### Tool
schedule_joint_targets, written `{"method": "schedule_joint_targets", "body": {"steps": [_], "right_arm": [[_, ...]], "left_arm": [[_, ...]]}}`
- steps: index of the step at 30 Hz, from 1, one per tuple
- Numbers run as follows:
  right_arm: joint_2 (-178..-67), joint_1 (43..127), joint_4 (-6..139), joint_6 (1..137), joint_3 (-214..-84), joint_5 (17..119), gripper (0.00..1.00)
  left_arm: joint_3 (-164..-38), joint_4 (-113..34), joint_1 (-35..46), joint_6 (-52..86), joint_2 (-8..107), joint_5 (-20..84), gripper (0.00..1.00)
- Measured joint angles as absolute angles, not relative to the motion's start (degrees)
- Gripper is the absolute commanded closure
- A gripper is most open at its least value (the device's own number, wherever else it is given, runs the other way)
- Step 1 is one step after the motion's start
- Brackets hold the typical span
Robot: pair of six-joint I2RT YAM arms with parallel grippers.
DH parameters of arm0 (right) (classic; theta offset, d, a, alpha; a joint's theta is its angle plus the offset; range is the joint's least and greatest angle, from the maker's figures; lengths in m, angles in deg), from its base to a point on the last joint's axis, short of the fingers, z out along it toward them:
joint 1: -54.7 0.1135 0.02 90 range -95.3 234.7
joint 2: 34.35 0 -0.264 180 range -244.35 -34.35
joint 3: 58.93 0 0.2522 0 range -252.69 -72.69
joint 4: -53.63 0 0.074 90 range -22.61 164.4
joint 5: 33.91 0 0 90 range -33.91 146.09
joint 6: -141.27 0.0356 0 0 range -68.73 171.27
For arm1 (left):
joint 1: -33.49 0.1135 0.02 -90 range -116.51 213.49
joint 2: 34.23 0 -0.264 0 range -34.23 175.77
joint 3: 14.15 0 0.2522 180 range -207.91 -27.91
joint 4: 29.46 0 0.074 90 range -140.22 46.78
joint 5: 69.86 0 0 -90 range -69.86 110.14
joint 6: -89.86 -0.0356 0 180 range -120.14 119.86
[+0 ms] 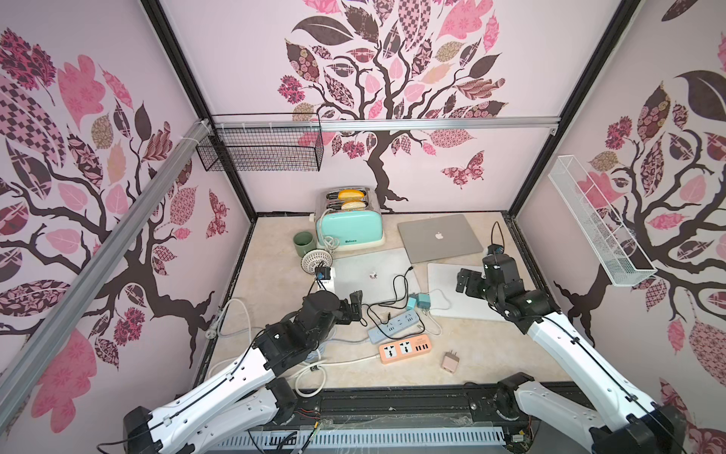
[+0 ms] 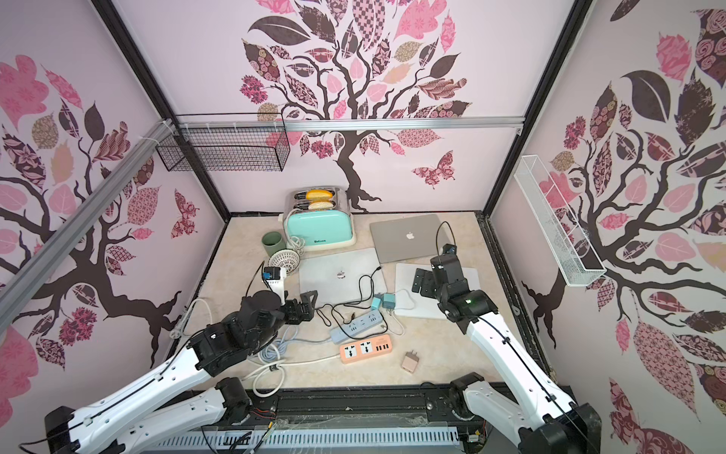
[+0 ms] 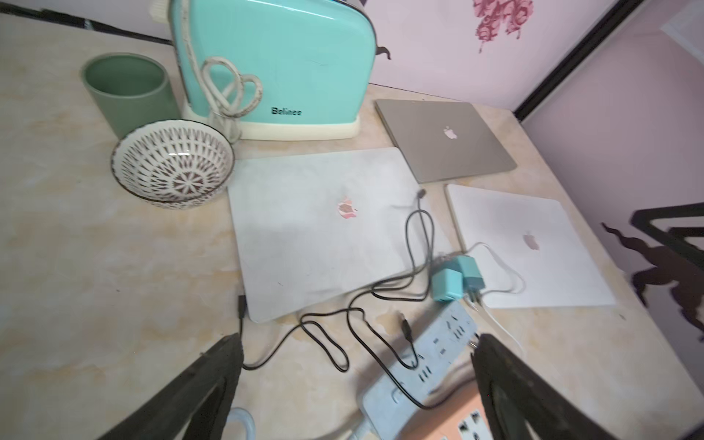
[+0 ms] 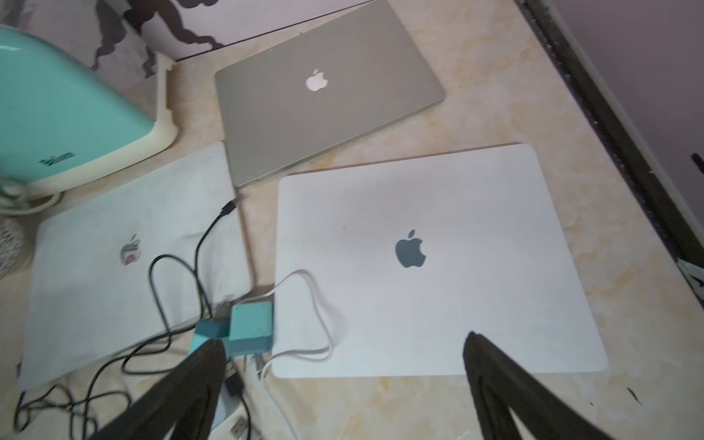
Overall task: Unplug the laptop charger
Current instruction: Reset both arms
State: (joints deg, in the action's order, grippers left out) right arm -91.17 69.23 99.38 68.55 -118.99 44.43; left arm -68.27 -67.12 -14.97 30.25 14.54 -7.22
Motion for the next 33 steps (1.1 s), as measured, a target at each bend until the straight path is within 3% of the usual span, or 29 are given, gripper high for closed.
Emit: {"method": "schedule_joint_targets", "body": {"steps": [5,9,13,21,25,29,33], "right_arm": [[-94.0,57.8,85.1,62.5,-108.4,50.9,0.01],[-98.3,56.9,69.5,52.3,-101.0,53.6,0.01],[-106.1,56.6,58.2,45.9,-100.1,56.0,0.01],[-115.6,56.4,42.9,45.0,-100.8,61.4,0.01],[-116.7,56.4,36.7,44.8,-99.8,60.7,0.0],[-122.6,56.4,24.9,45.7,-97.1,58.1,0.01],[-124.5,56.4,24.8,47.0,-96.3,54.5,0.01]], "left_arm": [[-62.8,-59.8,-4.2,21.4,16.9,-11.4,0.02],[-57.0,-48.7,12.8,18.8,20.9,-9.3,0.02],[-56.6,-37.2,21.2,15.3,32.8,-7.9,0.02],[-59.8,-21.1,29.0,5.5,47.4,-3.9,0.02],[-52.6,-5.3,33.7,5.5,50.2,-1.2,0.02],[-48.4,0.4,32.6,4.0,55.9,2.6,0.02],[-48.7,3.8,32.8,3.5,56.3,5.3,0.02]]}}
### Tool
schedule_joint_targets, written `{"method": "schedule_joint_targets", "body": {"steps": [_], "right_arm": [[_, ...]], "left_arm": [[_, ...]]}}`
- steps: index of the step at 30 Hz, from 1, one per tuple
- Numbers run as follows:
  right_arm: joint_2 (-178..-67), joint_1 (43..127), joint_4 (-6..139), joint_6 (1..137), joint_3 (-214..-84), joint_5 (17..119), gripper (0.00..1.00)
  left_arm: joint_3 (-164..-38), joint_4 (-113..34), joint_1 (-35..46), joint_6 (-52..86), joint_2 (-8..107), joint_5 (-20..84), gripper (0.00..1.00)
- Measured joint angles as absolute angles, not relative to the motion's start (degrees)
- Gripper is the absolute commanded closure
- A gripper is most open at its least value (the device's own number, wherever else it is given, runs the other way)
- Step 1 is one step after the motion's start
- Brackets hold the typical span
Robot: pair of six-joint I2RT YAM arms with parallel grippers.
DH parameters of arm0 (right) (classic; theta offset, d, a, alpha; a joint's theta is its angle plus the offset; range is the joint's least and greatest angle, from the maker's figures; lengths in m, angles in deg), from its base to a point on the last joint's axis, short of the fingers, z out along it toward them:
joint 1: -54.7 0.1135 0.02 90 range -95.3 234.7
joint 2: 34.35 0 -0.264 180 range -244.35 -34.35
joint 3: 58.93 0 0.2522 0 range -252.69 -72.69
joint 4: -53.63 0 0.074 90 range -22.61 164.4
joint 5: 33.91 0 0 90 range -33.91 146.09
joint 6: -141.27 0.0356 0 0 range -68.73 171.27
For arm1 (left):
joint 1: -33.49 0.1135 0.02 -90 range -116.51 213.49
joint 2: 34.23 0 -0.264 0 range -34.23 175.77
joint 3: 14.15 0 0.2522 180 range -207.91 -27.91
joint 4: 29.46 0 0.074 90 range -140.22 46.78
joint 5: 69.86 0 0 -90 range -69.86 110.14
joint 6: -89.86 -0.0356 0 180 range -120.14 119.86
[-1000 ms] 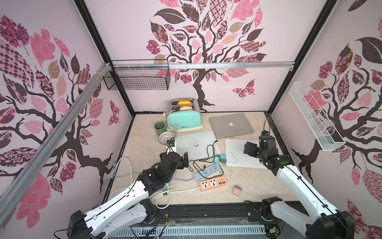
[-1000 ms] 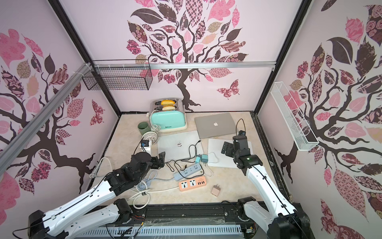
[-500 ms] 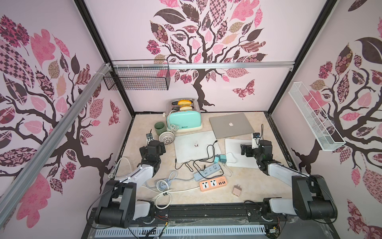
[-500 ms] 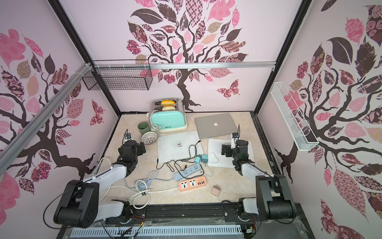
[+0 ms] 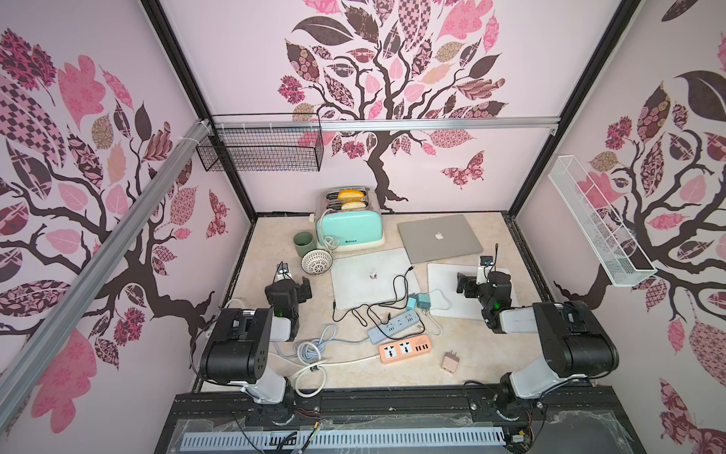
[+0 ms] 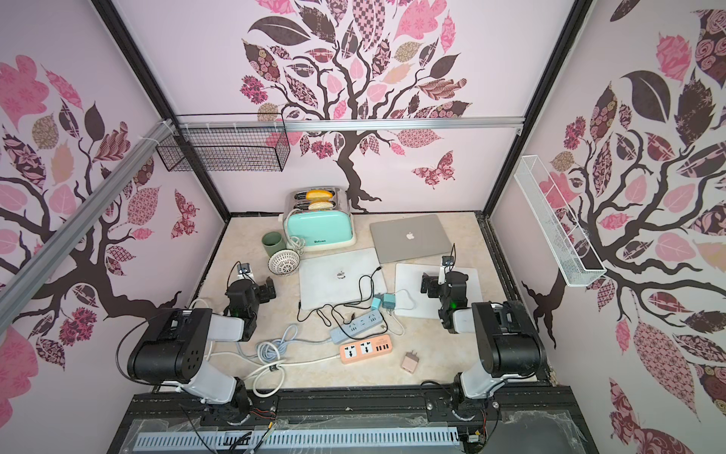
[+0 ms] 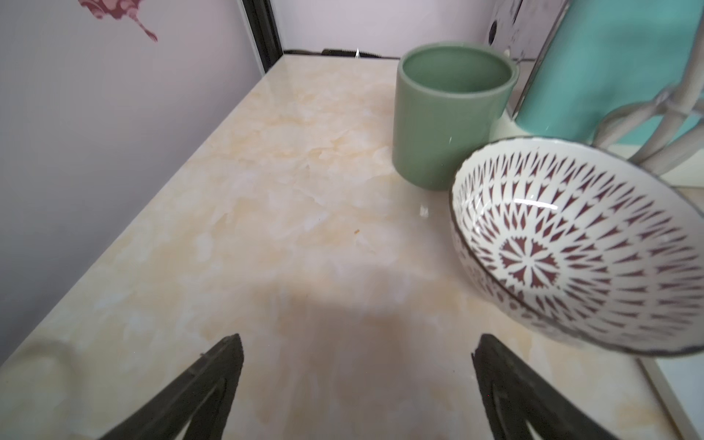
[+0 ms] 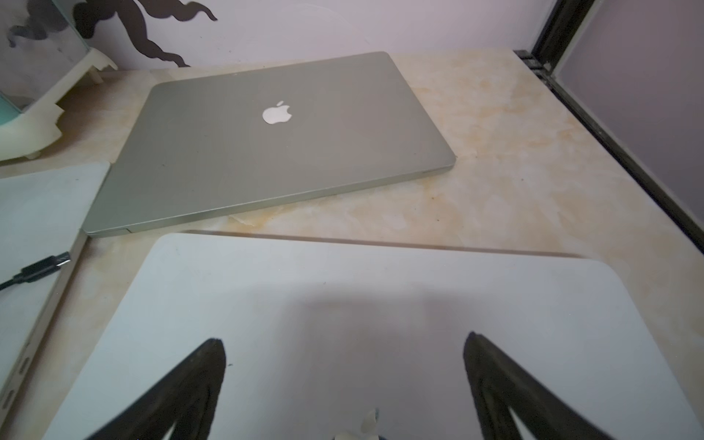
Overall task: Unplug the laptop charger
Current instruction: Reset both arms
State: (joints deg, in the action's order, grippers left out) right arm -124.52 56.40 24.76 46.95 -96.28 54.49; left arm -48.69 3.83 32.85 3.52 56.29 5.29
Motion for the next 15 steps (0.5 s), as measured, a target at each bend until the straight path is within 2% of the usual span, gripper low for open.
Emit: {"method": "schedule_joint_targets", "body": {"steps": [15], "right_arm": [[-124.3,56.4,22.7,47.6,-96.5,52.1,0.0]], "left_arm": [[-49.3,5.9,33.0,3.0,55.6,7.1,0.02]]}}
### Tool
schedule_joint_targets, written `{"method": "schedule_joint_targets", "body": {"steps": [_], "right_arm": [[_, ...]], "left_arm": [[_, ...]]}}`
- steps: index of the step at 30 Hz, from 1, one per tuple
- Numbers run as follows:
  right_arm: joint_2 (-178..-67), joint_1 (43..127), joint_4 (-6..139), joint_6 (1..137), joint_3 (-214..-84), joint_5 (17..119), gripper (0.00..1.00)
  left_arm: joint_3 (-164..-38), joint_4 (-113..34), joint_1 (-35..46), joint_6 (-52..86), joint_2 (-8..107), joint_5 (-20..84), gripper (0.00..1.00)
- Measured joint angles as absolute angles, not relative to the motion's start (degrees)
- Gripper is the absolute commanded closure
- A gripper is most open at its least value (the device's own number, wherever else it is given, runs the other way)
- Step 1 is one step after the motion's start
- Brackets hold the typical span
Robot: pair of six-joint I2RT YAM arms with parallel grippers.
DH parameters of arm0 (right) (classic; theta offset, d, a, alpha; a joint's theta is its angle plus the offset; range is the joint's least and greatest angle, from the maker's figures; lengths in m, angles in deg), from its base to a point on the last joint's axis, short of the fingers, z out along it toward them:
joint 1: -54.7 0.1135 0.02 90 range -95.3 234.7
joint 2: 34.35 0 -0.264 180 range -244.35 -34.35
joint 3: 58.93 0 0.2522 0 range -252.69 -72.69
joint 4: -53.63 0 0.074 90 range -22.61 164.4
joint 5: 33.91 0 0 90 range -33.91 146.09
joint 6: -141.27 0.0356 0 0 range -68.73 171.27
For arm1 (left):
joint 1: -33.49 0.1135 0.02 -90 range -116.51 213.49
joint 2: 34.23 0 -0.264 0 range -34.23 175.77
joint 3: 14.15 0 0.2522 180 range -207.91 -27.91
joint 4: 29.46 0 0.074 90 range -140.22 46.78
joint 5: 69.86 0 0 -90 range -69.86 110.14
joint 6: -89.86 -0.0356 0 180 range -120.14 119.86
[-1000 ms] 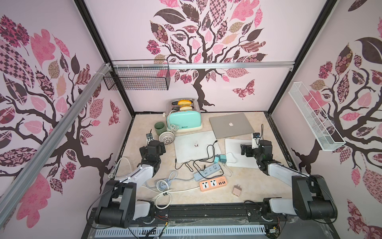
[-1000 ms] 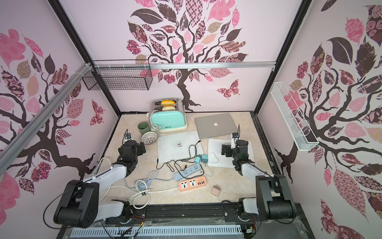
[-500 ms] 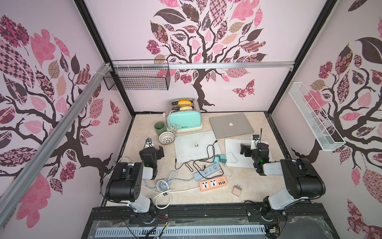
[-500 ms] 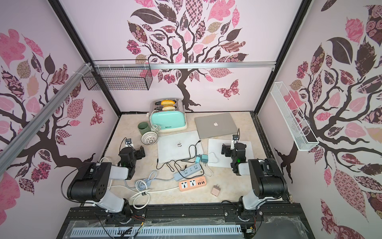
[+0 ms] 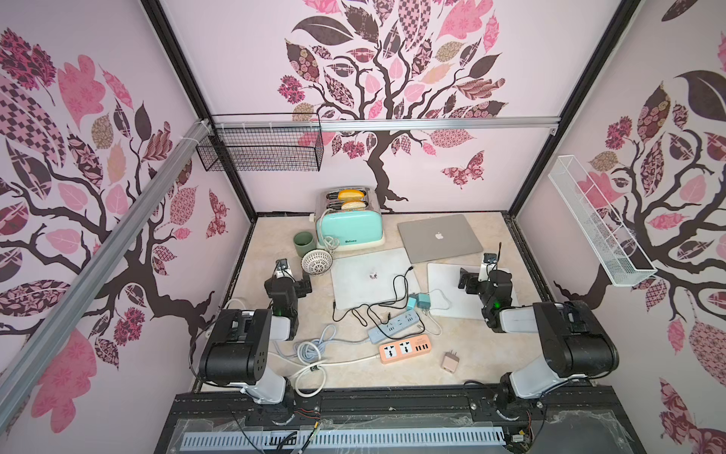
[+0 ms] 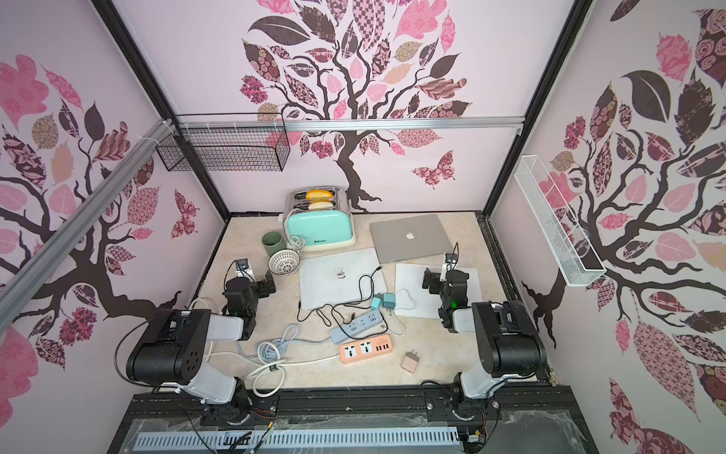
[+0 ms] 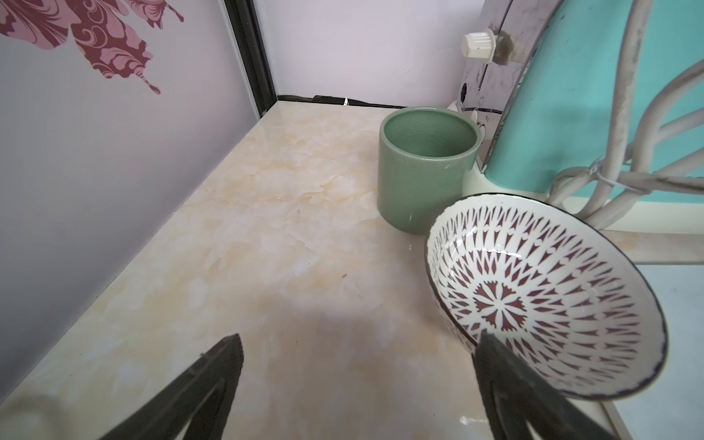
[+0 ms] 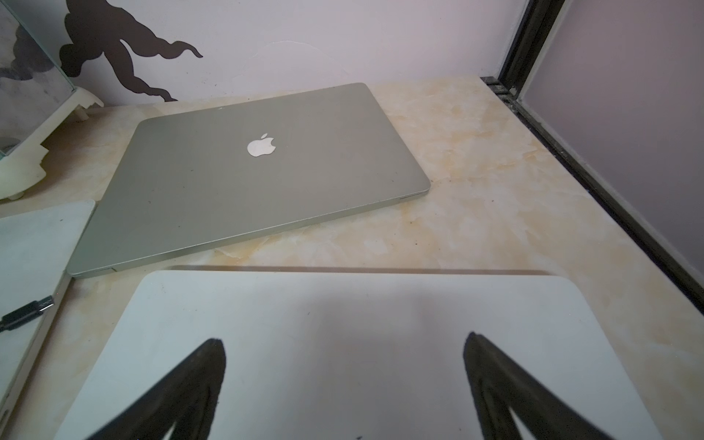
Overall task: Unplug the laptop charger
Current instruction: Reset both arms
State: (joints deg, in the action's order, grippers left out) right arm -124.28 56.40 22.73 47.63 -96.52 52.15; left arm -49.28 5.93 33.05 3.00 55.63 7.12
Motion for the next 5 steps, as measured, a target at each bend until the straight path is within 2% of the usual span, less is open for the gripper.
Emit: {"method": "schedule_joint_targets", "body": {"steps": [5], "right_arm": [[-124.3,56.4,22.7,47.6,-96.5,52.0,0.0]], "left_arm": [[-49.7,5.9,33.2,3.0,55.6,7.8,0.02]]}}
